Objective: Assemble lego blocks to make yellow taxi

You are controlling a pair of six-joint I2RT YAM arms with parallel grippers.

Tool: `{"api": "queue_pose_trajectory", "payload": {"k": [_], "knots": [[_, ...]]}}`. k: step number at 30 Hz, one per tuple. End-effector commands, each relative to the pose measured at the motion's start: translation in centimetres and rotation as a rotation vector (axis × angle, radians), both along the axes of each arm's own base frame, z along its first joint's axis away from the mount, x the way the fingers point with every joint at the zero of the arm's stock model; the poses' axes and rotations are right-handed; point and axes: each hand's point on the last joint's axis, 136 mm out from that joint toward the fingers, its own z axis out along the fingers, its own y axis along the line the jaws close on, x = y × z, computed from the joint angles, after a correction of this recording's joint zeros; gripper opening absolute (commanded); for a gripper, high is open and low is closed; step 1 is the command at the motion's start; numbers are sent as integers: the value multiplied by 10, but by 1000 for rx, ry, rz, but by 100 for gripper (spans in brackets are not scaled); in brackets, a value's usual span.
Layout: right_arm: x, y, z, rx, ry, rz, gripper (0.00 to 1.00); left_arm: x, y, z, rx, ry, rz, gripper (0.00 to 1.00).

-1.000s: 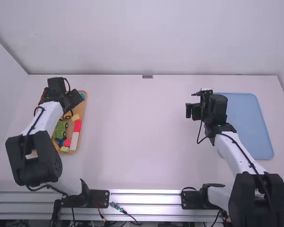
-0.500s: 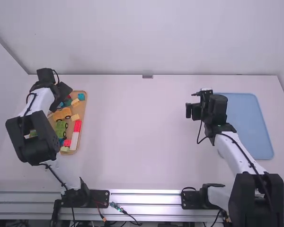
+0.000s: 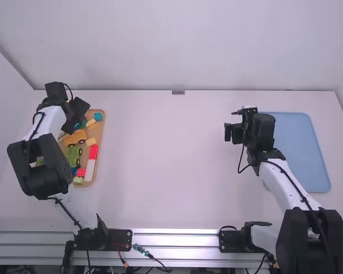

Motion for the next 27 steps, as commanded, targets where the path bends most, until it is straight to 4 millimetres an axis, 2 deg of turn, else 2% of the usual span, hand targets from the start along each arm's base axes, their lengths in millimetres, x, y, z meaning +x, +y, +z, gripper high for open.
{"api": "queue_pose_trajectory", "payload": {"k": [1,3,4,8,9,14,21,22,27], "knots": [[6,1,10,4,-27,1,99,-5,-4,-5,-57,11,45,99],[7,1,11,4,-30,0,99,-12,-2,-8,-87,34,130,99],[7,1,11,4,-30,1,99,-22,2,-12,-102,62,238,99],[7,1,11,14,-29,-6,99,-32,8,-15,-96,88,331,99],[7,1,12,27,-32,-15,99,-40,11,-17,-107,104,402,99],[8,1,14,36,-39,-19,99,-57,14,-21,-123,142,544,99],[7,1,11,35,-27,-19,99,-61,26,-21,-135,136,570,96],[6,1,10,35,-22,-19,99,-59,29,-23,-131,131,567,100],[5,1,8,36,-12,-19,99,-55,30,-36,-124,145,547,99]]}}
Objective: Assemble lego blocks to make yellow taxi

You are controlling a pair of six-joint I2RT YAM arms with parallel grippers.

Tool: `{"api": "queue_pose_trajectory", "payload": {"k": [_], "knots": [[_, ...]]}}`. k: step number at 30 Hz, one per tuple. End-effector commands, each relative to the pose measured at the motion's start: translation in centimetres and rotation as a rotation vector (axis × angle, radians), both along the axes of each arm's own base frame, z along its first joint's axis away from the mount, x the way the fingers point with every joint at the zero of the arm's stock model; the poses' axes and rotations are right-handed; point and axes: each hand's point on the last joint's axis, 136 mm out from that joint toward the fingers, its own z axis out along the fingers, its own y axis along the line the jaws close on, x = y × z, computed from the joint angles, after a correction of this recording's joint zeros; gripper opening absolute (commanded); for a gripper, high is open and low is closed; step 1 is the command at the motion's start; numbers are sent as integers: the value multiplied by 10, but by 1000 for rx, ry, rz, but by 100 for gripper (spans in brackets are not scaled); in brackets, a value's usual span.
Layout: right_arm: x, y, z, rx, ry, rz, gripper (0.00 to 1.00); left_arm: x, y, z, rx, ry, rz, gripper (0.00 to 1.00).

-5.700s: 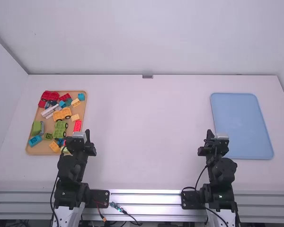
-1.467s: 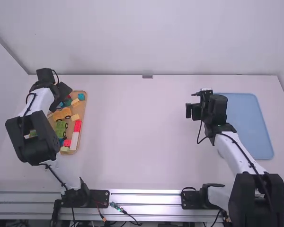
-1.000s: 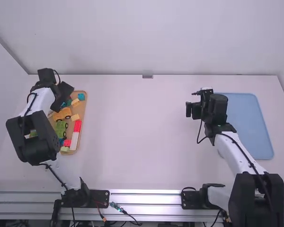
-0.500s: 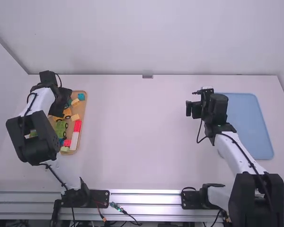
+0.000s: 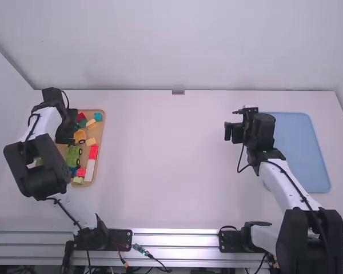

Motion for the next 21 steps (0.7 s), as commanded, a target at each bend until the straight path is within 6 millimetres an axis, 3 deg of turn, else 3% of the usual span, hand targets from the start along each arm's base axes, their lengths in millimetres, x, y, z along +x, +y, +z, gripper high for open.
{"api": "queue_pose_trajectory", "payload": {"k": [1,10,17,21], "knots": [[5,1,8,11,-15,-3,99,-1,3,-16,0,43,0,99],[4,3,7,40,-2,-15,99,12,3,-36,-41,85,-29,100],[3,17,8,32,-9,17,99,18,6,-39,-90,170,-11,99],[2,29,9,4,-20,66,99,24,-3,-43,-158,157,10,97]]}}
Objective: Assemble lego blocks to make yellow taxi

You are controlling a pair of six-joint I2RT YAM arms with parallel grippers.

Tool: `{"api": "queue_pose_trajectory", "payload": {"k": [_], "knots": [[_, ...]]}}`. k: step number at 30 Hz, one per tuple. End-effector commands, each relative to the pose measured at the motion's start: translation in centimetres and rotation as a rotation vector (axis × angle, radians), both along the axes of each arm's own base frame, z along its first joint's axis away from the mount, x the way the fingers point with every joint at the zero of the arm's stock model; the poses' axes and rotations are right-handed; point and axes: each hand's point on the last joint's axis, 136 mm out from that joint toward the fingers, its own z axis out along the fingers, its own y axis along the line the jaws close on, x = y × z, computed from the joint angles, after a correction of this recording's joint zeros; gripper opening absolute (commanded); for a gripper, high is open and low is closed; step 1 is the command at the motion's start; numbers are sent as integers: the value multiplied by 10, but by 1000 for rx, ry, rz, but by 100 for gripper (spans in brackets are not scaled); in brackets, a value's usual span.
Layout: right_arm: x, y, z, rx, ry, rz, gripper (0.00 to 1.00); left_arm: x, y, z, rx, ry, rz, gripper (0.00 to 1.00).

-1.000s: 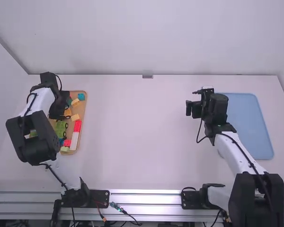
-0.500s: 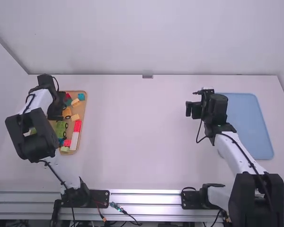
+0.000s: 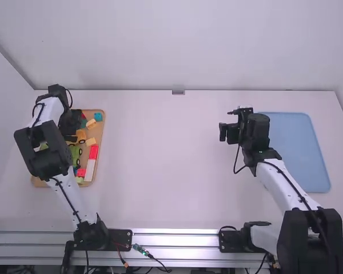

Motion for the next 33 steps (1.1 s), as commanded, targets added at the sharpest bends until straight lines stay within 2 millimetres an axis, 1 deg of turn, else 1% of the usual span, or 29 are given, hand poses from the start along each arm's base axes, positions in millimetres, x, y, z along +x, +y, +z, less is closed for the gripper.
{"api": "queue_pose_trajectory", "payload": {"k": [1,2,4,5,8,9,12,16,21,22,24,27,31,33], "knots": [[5,6,9,-28,-29,30,99,-4,-6,-9,-46,17,70,93],[4,8,9,-35,-30,38,99,-10,-6,-11,-46,36,116,93],[4,9,9,-35,-28,42,99,-17,-9,-14,-56,59,168,93],[4,11,8,-36,-28,46,99,-22,-9,-17,-63,71,197,89],[4,9,9,-35,-32,43,99,-21,-12,-21,-72,65,195,83],[4,8,9,-35,-31,40,99,-21,-10,-23,-67,61,199,83],[4,7,8,-35,-26,38,99,-19,-11,-29,-68,46,201,83],[3,7,7,-36,-21,38,99,-23,-14,-40,-74,49,241,85],[3,7,7,-36,-22,38,99,-21,-14,-46,-73,32,237,84],[3,8,7,-36,-22,39,99,-22,-14,-49,-72,30,240,83],[3,7,7,-36,-22,39,99,-26,-15,-53,-77,38,263,77],[3,7,7,-36,-21,37,99,-29,-14,-56,-76,41,289,73],[3,8,7,-36,-20,40,99,-31,-12,-56,-64,47,300,75],[3,10,7,-36,-21,45,99,-31,-10,-56,-51,45,318,80]]}}
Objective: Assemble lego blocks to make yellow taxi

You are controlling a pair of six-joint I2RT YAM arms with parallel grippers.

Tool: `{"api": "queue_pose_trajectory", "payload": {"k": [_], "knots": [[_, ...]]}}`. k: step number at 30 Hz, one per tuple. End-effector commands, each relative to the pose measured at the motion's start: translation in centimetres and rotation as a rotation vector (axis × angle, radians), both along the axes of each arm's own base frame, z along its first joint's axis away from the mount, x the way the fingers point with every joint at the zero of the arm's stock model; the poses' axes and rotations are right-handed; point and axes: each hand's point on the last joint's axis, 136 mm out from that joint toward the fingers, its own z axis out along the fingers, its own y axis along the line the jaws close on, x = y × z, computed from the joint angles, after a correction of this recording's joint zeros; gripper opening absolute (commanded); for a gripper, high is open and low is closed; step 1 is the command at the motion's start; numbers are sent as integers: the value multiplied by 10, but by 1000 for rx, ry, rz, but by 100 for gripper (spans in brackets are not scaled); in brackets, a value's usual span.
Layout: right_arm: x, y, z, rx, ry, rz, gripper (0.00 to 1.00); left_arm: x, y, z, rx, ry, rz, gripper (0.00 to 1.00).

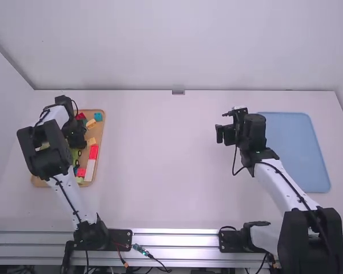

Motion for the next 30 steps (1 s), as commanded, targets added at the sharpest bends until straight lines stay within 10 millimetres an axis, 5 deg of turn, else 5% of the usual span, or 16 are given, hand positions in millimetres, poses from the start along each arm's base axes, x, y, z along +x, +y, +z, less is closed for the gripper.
{"api": "queue_pose_trajectory", "payload": {"k": [1,4,17,30], "knots": [[5,1,8,-3,-18,1,99,-8,2,-10,12,37,35,81],[5,1,8,-3,-17,0,99,-2,14,-6,75,31,-35,92],[5,1,8,-2,-17,1,99,-6,33,-4,87,28,-114,84],[4,4,8,-2,-17,7,99,1,25,-10,56,6,-177,80]]}}
